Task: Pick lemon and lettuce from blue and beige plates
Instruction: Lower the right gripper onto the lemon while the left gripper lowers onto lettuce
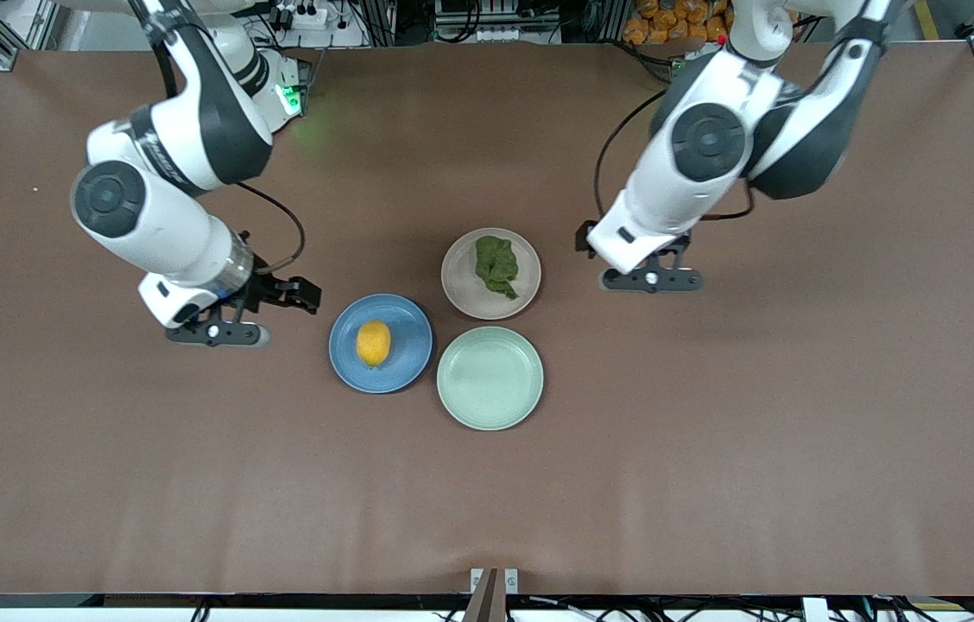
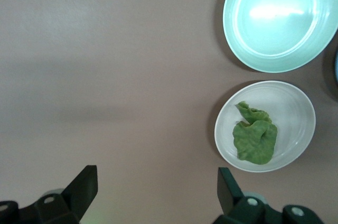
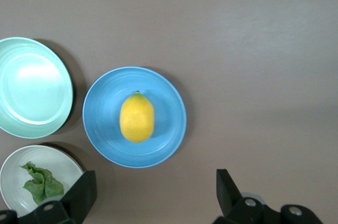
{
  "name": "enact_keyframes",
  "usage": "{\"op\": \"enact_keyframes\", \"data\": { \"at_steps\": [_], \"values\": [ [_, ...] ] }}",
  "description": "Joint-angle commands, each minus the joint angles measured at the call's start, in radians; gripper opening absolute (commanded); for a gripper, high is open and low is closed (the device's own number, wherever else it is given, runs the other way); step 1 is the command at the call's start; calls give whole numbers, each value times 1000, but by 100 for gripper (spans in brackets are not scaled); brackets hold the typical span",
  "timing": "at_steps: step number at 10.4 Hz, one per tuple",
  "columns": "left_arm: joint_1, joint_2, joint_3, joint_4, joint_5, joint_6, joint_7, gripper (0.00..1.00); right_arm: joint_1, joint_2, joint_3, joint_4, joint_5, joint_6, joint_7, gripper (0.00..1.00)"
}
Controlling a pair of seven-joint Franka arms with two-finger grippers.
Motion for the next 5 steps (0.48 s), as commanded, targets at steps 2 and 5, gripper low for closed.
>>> {"op": "enact_keyframes", "data": {
  "at_steps": [2,5],
  "values": [
    [-105,124,7,32,34,105,-270,100,25,93,42,-2,-100,87,131,100],
    [-188,239,7,45,40,214,-442,100,54,157,47,-4,-160,150,208,100]
  ]
}}
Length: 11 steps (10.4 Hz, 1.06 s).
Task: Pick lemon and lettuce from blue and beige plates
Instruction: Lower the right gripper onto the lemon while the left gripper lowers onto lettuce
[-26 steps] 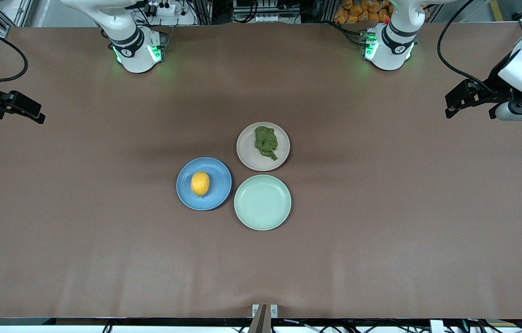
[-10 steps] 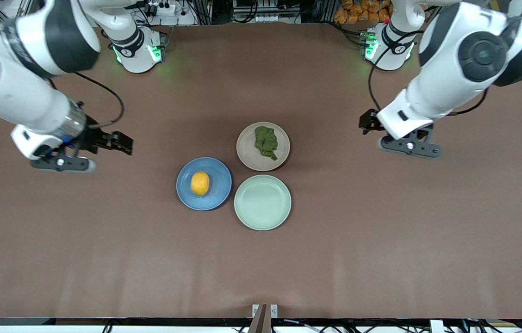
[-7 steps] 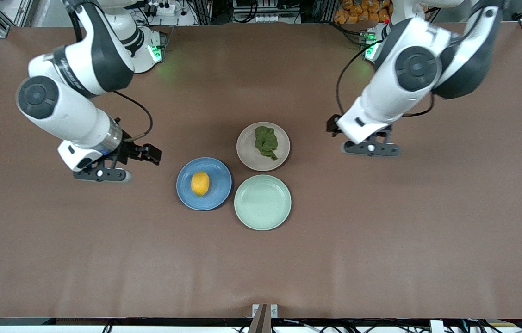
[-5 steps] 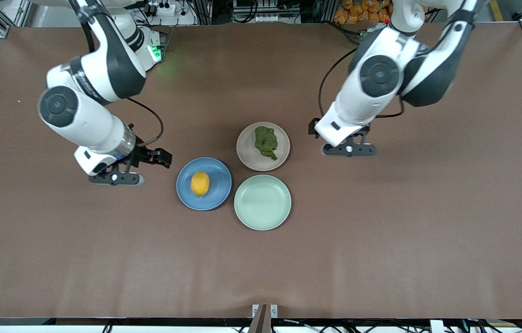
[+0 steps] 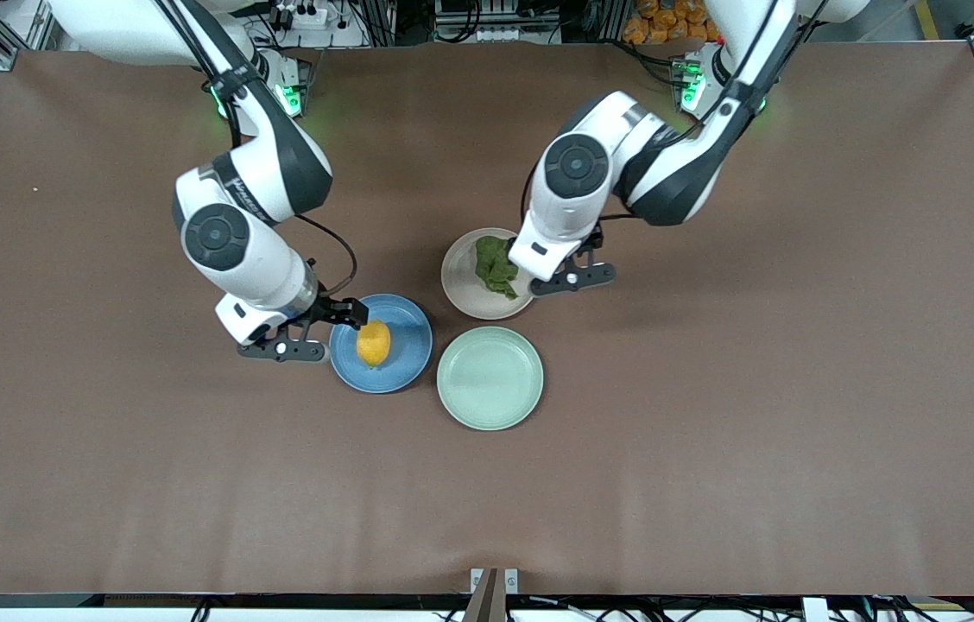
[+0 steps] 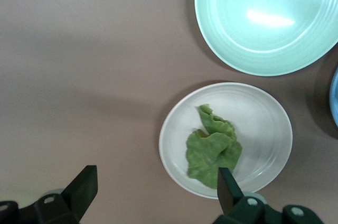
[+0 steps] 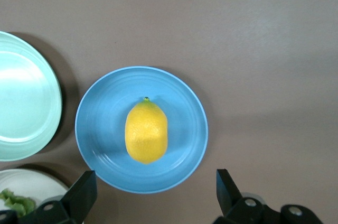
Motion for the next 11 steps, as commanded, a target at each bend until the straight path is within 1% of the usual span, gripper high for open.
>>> {"op": "enact_keyframes", "data": {
  "at_steps": [1,3,5,9,11],
  "values": [
    [-65,97,6,37,37,61,-113,100,6,46,12,7,-54,40,66,100],
    [-113,146,14,46,64,112,-182,100,17,91,15,7,-105,87,124,100],
    [-131,195,14,66,93,152,-221,100,22,132,28,7,-157,130,190,100],
    [-162,243,11,69,133,154,-207,100,33,210,43,5,-301,195,325,100],
    [-183,266,12,71,130,178,-207,100,36,233,48,5,-344,207,368,100]
  ]
}}
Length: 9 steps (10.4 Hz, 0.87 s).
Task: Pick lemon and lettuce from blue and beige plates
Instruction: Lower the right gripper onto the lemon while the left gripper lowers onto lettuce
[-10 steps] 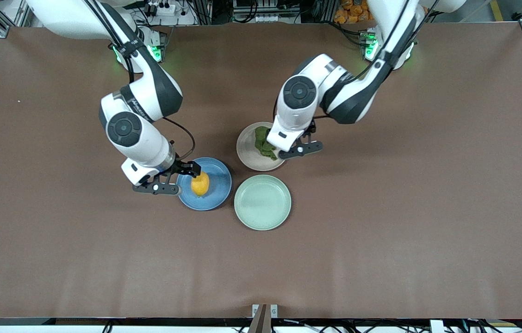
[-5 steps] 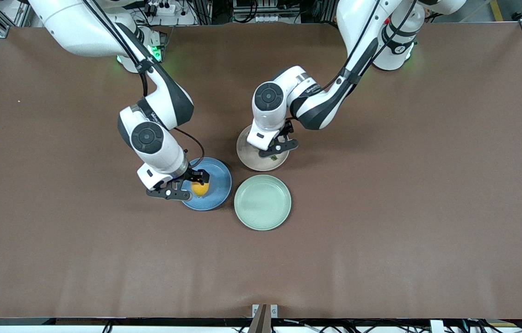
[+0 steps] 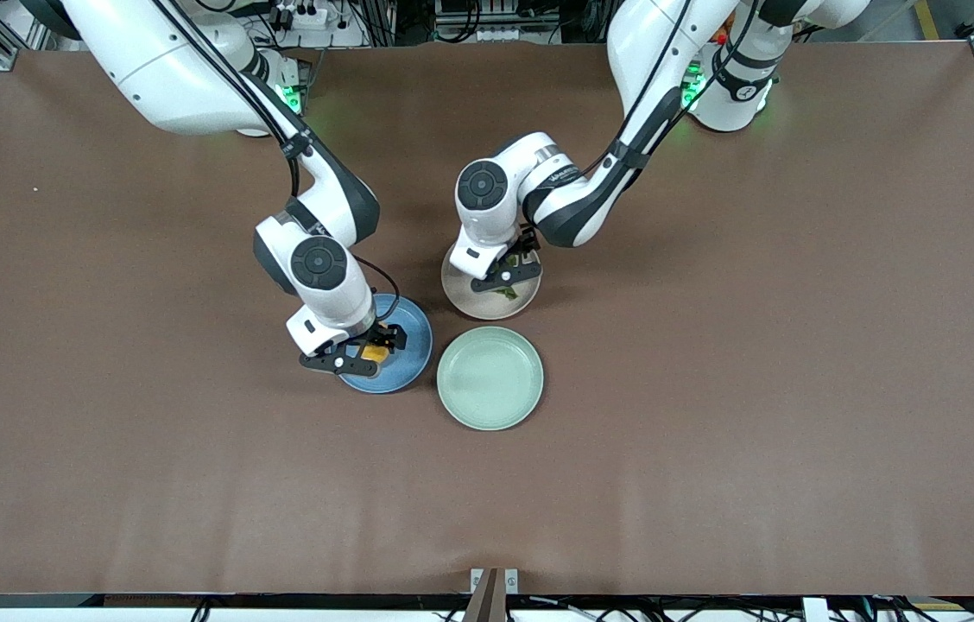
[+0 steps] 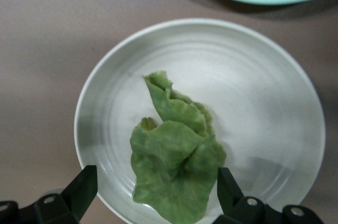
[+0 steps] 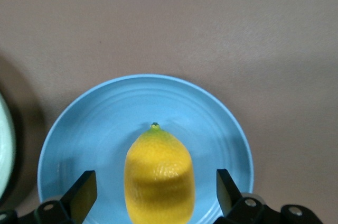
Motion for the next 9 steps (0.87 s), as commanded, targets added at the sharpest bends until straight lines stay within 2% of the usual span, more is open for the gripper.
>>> {"op": "enact_keyframes", "data": {
  "at_steps": [1,4,6,9],
  "values": [
    [-25,32,8,22,27,33,-24,100,0,28,14,7,-66,14,67,100],
    [-24,45,11,24,29,61,-23,100,8,48,15,-11,-115,42,111,100],
    [-24,54,11,24,29,76,-20,100,5,51,15,-63,-184,135,180,100],
    [-25,69,11,24,59,82,-24,100,3,62,15,-68,-227,139,202,100]
  ]
}}
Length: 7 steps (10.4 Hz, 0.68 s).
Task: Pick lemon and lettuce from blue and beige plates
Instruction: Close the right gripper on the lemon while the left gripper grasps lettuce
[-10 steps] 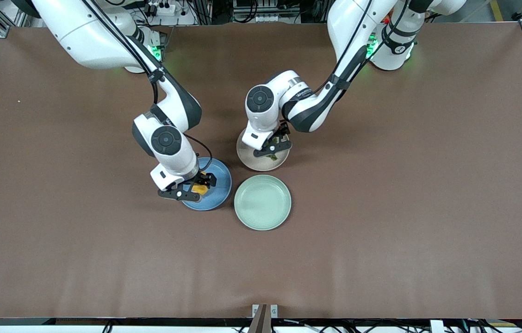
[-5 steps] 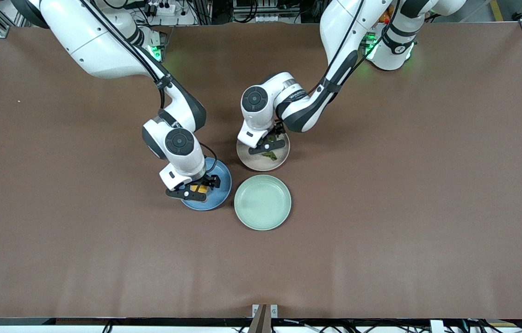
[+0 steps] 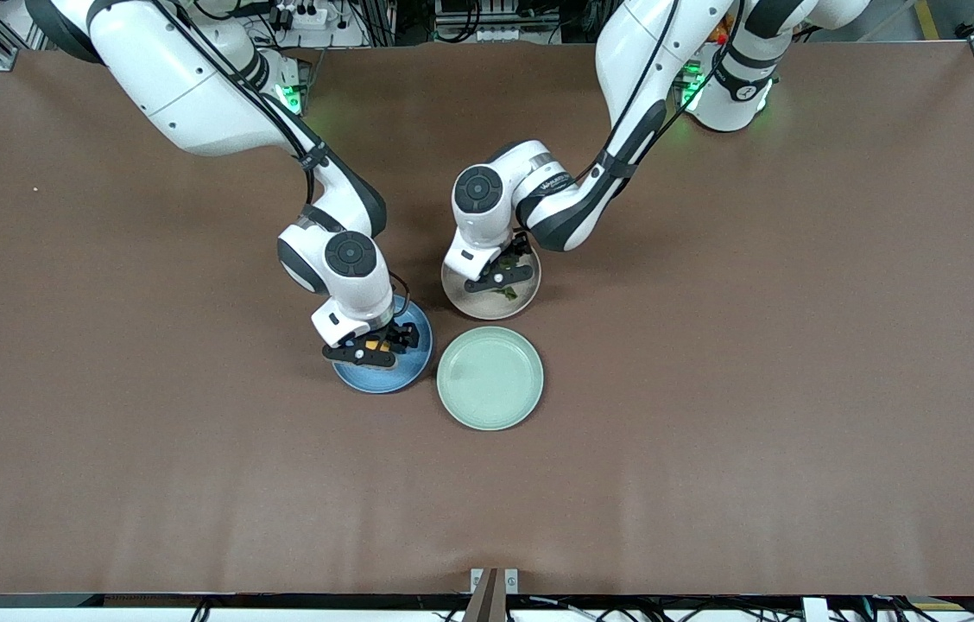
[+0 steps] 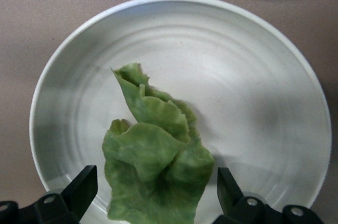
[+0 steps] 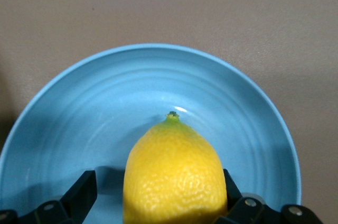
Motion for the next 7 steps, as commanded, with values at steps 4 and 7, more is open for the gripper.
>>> {"op": "enact_keyframes", "data": {
  "at_steps": [4,7],
  "values": [
    [-9,31,3,21,51,8,-70,0,-8,15,8,-7,-74,10,37,86],
    [-9,17,3,32,45,7,-78,0,-13,16,8,-5,-91,5,36,43]
  ]
}}
